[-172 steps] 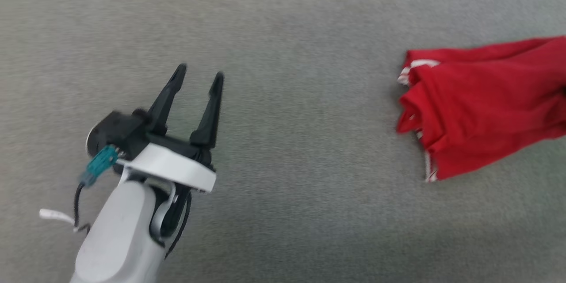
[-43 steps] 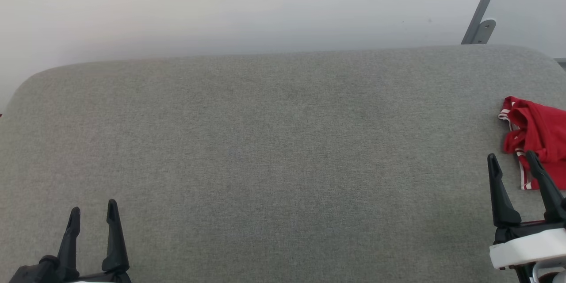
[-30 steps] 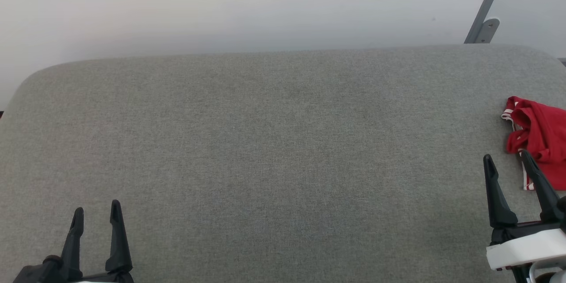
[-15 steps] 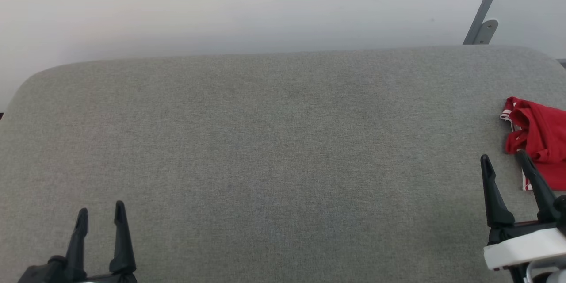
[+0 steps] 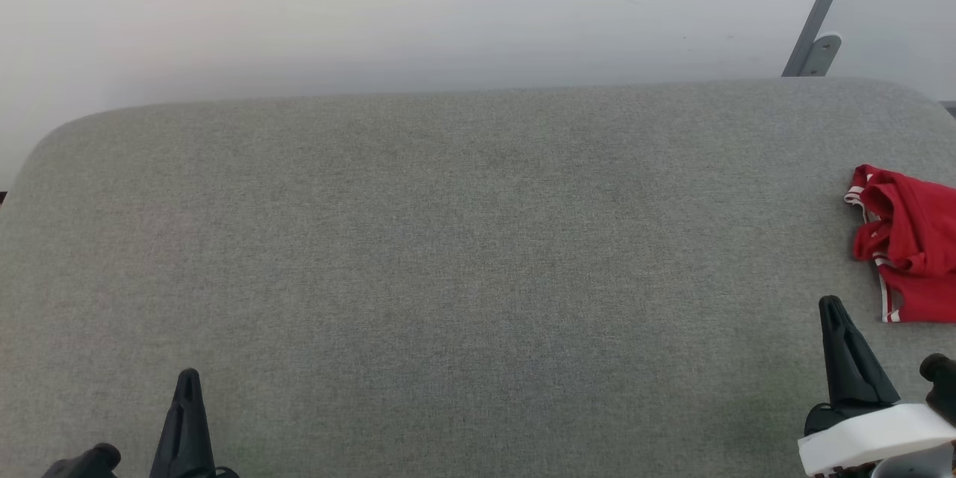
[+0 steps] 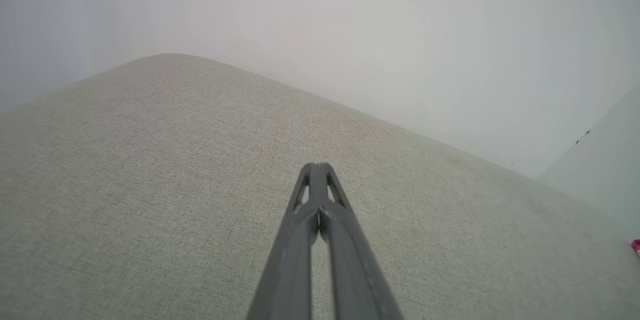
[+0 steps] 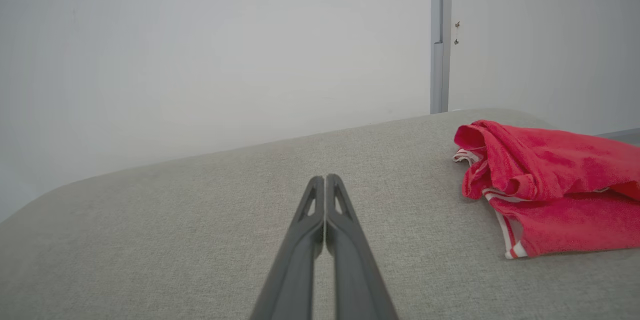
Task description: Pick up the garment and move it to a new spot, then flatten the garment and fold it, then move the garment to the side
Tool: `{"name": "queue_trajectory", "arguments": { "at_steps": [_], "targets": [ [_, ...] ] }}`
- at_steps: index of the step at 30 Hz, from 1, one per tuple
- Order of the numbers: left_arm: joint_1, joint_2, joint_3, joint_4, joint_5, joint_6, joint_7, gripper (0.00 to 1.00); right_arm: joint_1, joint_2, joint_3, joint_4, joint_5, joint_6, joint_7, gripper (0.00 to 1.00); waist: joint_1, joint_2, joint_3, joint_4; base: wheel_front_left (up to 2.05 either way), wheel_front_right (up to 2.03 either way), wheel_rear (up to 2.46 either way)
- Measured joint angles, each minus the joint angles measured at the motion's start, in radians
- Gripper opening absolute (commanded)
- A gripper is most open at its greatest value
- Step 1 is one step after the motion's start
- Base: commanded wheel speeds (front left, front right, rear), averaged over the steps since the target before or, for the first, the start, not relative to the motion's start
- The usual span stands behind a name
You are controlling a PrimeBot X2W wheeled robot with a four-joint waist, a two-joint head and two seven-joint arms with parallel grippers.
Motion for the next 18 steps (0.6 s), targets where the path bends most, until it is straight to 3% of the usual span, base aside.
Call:
{"name": "queue_trajectory", "arguments": {
  "at_steps": [18],
  "targets": [
    [-0.060, 0.000, -0.009, 0.031, -0.289, 0.000, 0.078, 0.00, -0.026, 0.038, -0.019, 0.018, 0.280, 0.000, 0.079, 0.00, 0.0000, 0.0000, -0.004, 0.001, 0.00, 0.00, 0.00]
  ]
}}
